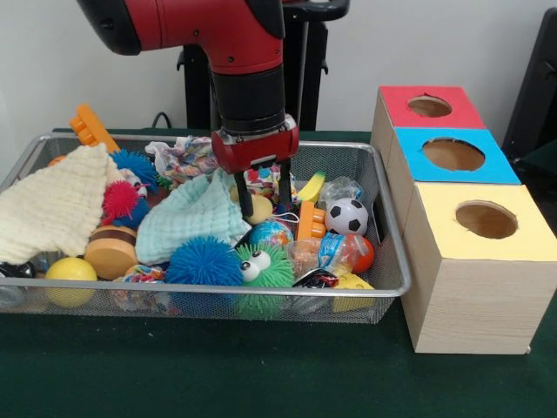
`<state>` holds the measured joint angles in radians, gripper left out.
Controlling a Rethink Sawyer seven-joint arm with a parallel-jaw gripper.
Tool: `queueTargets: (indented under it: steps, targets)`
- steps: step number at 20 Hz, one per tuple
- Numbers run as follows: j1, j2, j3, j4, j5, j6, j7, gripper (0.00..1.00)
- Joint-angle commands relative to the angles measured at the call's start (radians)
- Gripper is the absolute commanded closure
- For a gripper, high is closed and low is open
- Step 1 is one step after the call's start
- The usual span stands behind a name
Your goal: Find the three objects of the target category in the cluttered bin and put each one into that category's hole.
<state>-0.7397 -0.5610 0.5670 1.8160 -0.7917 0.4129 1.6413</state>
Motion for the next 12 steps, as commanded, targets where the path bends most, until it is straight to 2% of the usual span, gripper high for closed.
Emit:
queueTargets:
  steps: [1, 6, 12]
  targets:
    - [-0.038, 0.030, -0.002, -0.071, -0.057, -0.001, -0.082, 0.00]
    - [-0.040, 0.021, -0.018, -0.048, -0.082, -0.066, -0.035, 0.00]
    - [-0.039, -0.008, -0.019, -0.021, -0.078, -0.052, -0.041, 0.00]
